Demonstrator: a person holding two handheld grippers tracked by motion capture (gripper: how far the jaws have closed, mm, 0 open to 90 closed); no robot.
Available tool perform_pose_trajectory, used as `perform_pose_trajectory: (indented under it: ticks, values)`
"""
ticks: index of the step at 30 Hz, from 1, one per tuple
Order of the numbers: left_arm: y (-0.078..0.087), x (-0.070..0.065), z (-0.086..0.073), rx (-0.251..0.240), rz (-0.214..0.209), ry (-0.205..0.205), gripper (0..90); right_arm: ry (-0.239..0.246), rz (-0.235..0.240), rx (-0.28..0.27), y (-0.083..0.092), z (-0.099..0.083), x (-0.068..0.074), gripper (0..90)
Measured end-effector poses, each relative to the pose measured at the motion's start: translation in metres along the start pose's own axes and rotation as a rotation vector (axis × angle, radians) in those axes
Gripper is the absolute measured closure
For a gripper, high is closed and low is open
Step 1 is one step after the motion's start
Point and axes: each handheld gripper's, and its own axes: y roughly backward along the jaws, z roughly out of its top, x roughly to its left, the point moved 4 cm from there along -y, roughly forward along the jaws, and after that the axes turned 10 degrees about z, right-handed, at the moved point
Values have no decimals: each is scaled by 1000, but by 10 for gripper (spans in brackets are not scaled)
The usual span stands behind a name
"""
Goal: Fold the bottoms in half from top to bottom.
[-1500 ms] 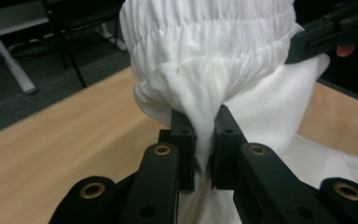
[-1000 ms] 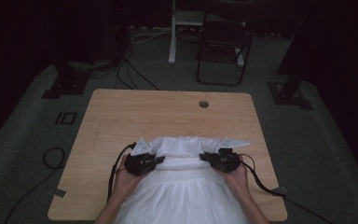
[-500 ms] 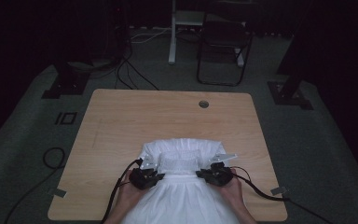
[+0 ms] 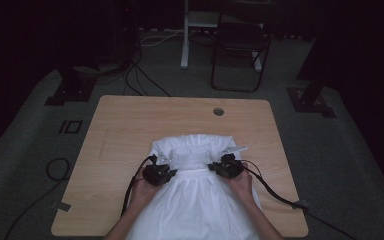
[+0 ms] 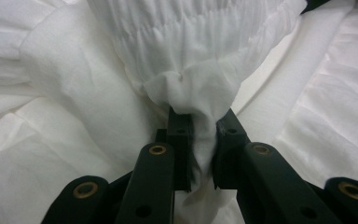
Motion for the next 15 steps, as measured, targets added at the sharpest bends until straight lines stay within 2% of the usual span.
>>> perform_pose_trajectory:
  ticks: [3, 10, 13, 15]
  values:
    - [-10, 13, 11, 14, 13, 13, 800, -8, -23, -2, -6, 9, -6, 835]
    - [-34, 38, 37, 46, 86, -18, 799, -44, -63, -22, -21, 31, -24, 835]
    - [-43, 47, 47, 55, 108, -11, 800, -55, -82, -22, -27, 42, -34, 835]
    - [-49, 51, 53, 55, 122, 8, 800, -68, -96, -20, -30, 50, -42, 836]
